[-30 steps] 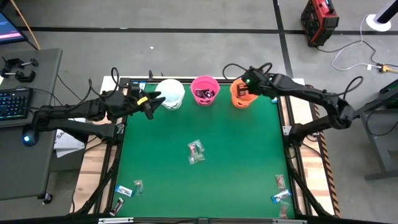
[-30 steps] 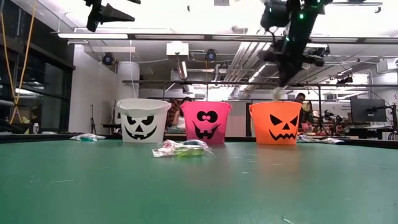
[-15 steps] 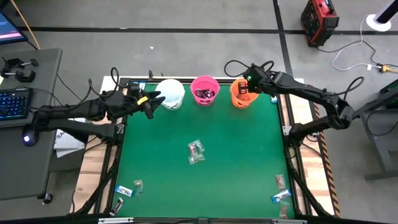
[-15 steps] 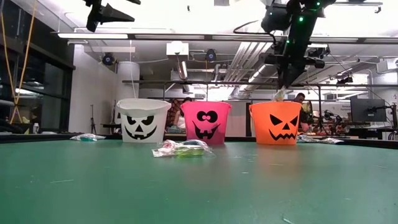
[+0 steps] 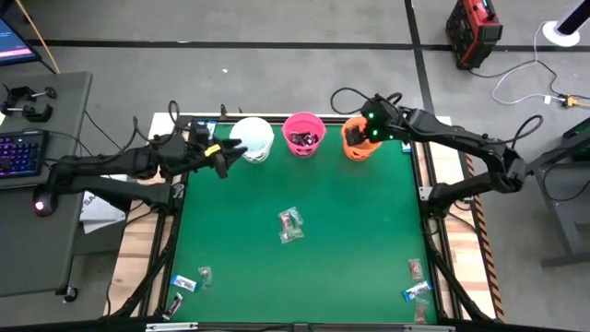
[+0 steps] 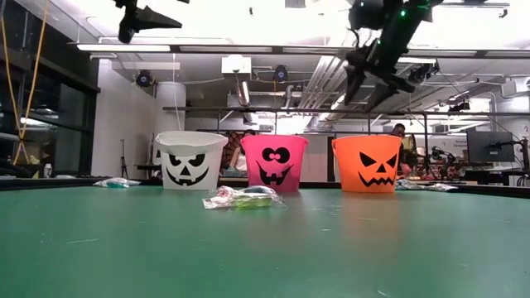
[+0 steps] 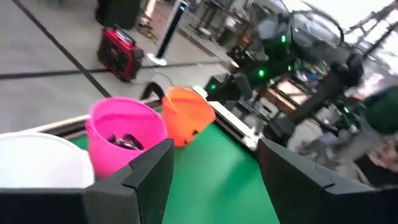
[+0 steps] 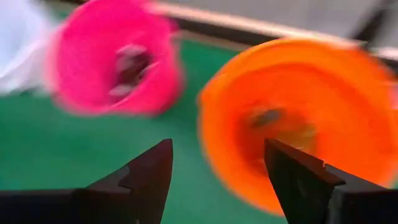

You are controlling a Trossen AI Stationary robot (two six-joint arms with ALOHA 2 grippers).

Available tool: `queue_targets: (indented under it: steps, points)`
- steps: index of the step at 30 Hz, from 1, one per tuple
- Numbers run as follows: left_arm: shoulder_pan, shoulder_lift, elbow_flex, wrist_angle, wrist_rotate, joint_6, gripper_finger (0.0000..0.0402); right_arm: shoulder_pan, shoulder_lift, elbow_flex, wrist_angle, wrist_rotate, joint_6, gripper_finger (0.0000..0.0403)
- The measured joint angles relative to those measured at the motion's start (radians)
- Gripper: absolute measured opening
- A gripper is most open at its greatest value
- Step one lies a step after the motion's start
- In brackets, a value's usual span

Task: Sort candy by brand, put in halloween buckets
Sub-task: Put the orange gummy into the orange bucket

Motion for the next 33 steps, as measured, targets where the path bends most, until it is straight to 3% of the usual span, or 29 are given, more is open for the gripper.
queue_targets:
  steps: [4,9,14,18,27,33]
  points:
    - [-0.033,0.095,0.003,-0.003,0.121,0.035,0.0220,0.098,-0.003,0.000,0.009,-0.094,-0.044,0.0244]
    - [-0.103,0.337,0.069,-0.099,0.257,0.216,0.0220,0.225,-0.003,0.000,-0.009,-0.071,-0.040,0.0244]
    - [-0.165,0.599,0.137,-0.223,0.231,0.635,0.0220,0.295,-0.003,0.000,-0.018,-0.013,-0.023,0.0243]
    - [-0.169,0.756,0.138,-0.168,0.231,0.810,0.0220,0.309,-0.003,0.000,-0.037,0.004,0.008,0.0243]
    - [-0.182,0.940,0.138,0.007,0.347,1.133,0.0220,0.308,-0.003,0.000,-0.065,0.020,0.037,0.0243]
    - [-0.155,1.027,0.139,0.079,0.354,1.172,0.0220,0.308,-0.003,0.000,-0.064,0.050,0.085,0.0243]
